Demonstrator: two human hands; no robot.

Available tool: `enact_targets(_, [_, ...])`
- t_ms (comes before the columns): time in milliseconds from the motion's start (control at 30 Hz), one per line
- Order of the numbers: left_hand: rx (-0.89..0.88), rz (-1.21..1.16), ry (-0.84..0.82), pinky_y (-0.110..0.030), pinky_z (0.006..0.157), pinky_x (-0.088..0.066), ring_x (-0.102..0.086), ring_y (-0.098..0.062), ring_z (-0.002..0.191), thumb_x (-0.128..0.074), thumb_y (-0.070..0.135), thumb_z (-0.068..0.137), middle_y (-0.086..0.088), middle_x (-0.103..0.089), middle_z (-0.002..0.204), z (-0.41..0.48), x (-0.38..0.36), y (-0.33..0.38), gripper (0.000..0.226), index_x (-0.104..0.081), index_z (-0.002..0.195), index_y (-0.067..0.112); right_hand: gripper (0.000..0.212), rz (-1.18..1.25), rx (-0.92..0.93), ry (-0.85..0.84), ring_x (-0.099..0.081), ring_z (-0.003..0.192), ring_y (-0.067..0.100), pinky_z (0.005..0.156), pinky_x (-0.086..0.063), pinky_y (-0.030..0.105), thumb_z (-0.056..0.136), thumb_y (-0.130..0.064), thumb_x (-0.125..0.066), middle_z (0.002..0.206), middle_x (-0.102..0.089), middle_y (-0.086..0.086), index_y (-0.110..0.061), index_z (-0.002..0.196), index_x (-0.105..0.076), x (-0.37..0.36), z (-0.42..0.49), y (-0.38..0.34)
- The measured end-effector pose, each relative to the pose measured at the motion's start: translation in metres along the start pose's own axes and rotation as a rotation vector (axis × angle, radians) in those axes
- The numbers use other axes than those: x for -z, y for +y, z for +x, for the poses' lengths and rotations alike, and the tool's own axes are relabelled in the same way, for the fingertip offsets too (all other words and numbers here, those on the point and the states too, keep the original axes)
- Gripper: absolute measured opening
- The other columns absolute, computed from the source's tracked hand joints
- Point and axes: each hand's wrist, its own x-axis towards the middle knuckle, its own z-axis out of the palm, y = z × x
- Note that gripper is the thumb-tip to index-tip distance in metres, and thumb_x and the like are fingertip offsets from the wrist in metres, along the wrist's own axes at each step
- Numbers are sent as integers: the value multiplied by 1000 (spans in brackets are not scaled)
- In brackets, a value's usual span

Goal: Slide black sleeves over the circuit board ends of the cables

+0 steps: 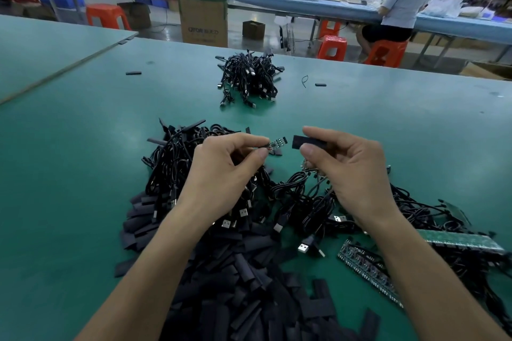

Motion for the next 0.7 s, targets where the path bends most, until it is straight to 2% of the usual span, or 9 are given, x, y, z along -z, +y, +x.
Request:
enact_targets(67, [2, 0, -3, -30, 65, -55, -64, -20, 70, -71, 23, 92, 5, -72, 75, 0, 0, 0, 14, -76, 101, 32, 26, -41, 21, 9, -71, 74, 5, 77, -58, 21, 76, -27, -78, 87, -77, -14, -32, 101, -74, 0, -1, 0])
enact_targets(133, [5, -5, -11, -25, 61, -53, -63, -10, 66, -71, 21, 92, 9, -72, 74, -1, -1, 0, 14, -76, 101, 31, 28, -127, 51, 21, -71, 80, 5, 79, -57, 23, 72, -41, -75, 88, -76, -16, -37, 100, -73, 0, -3, -1])
enact_targets(200, [8, -17, -20, -19, 62, -52, -66, -4, 67, -71, 19, 92, 13, -73, 74, -1, -2, 2, 14, -76, 99, 30, 29, -239, 91, 26, -70, 82, 4, 78, -56, 22, 74, -46, -72, 88, -75, -17, -38, 101, -73, -1, -3, -2])
enact_targets(367, [15, -24, -18, -34, 73, -60, -72, -18, 77, -71, 19, 92, 11, -75, 78, -1, -3, 4, 15, -75, 97, 32, 29, -362, 198, 47, -69, 80, -3, 76, -53, 13, 80, -43, -68, 89, -69, -25, -27, 103, -75, 0, -4, -3])
enact_targets(500, [15, -33, -18, -34, 72, -60, -71, -17, 76, -71, 18, 92, 11, -75, 78, -1, -3, 6, 15, -75, 95, 32, 19, -396, 243, 68, -68, 79, -4, 74, -52, 11, 85, -30, -73, 86, -66, -27, -26, 103, -74, 2, -3, -1])
enact_targets(633, [16, -32, -31, -27, 68, -58, -71, -17, 75, -70, 18, 92, 12, -75, 76, -1, -4, 7, 16, -74, 95, 33, 14, -438, 293, 64, -67, 77, -5, 71, -49, 8, 87, -28, -72, 83, -64, -29, -24, 100, -76, 1, -3, -1])
enact_targets(700, [15, -33, -36, -30, 68, -58, -71, -19, 74, -70, 18, 92, 11, -75, 76, -2, -4, 8, 16, -74, 94, 33, 13, -446, 311, 58, -66, 77, -7, 70, -47, 7, 87, -26, -72, 82, -63, -30, -24, 99, -76, 1, -3, -1])
